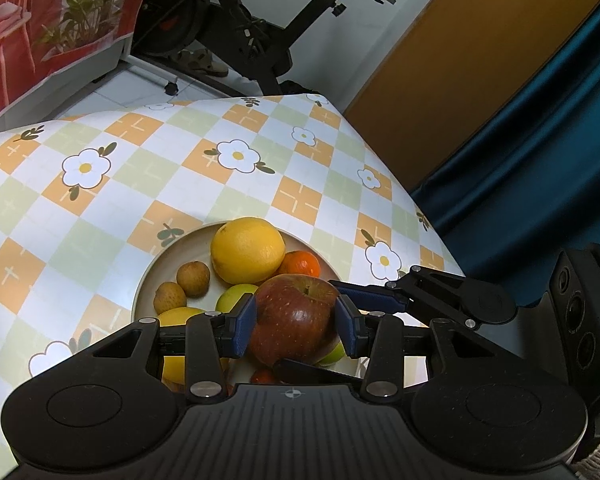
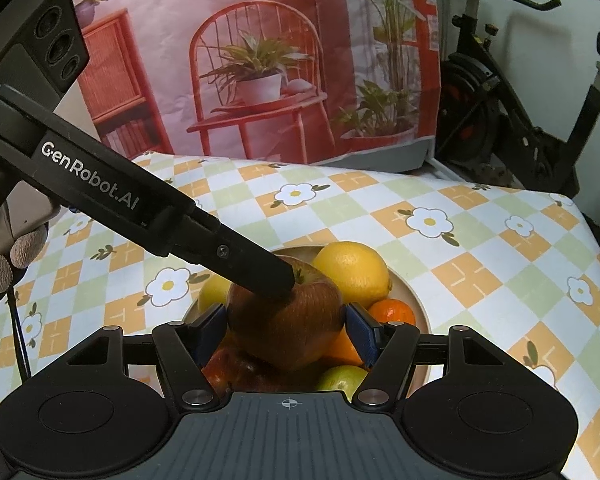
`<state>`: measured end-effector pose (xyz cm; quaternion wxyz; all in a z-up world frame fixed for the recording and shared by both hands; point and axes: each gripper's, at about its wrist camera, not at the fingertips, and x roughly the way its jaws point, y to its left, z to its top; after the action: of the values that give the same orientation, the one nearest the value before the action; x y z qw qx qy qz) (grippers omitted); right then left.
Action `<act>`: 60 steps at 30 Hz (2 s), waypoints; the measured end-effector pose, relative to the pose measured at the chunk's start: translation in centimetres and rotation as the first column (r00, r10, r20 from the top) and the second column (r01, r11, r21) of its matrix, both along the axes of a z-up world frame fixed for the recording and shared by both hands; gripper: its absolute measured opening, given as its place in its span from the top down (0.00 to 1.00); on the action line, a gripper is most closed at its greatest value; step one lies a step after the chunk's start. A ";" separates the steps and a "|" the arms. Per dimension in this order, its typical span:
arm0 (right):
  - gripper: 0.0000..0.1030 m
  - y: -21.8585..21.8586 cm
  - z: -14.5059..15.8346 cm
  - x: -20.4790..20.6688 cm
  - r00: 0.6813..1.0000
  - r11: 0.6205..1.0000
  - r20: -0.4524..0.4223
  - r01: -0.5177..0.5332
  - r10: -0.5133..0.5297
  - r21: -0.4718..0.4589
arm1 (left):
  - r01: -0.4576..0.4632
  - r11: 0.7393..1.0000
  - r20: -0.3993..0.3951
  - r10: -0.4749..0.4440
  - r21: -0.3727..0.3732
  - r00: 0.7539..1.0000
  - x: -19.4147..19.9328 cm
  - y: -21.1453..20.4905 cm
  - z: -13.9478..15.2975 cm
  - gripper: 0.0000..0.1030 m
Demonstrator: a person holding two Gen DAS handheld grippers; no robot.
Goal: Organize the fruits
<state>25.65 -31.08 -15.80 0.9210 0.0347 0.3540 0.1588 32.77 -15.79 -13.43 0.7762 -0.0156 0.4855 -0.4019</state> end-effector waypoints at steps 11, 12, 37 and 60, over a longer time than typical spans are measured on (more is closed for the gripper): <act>0.40 -0.2 -0.1 -0.5 1.000 1.000 -0.008 0.010 -0.010 0.004 | -0.012 1.000 0.005 0.012 0.009 1.000 -0.3 -0.1 -0.1 0.53; 0.40 -0.2 -0.1 -0.5 1.000 1.000 -0.008 0.011 -0.011 0.003 | -0.013 1.000 0.008 0.013 0.013 1.000 -0.3 -0.2 0.0 0.53; 0.37 -0.5 -0.2 -0.9 0.997 0.997 -0.021 0.072 -0.072 -0.018 | -0.150 0.987 0.087 0.145 0.055 0.986 -1.3 3.9 1.0 0.51; 0.01 -0.4 2.3 -4.9 0.973 0.975 0.060 0.222 -0.223 0.022 | -0.342 0.939 0.486 0.279 0.044 0.828 -9.3 7.7 5.1 0.16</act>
<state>20.77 -31.49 -13.49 0.9433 0.0759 0.3177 0.0582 23.49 -8.12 -8.33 0.9252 0.0545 0.2974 -0.2295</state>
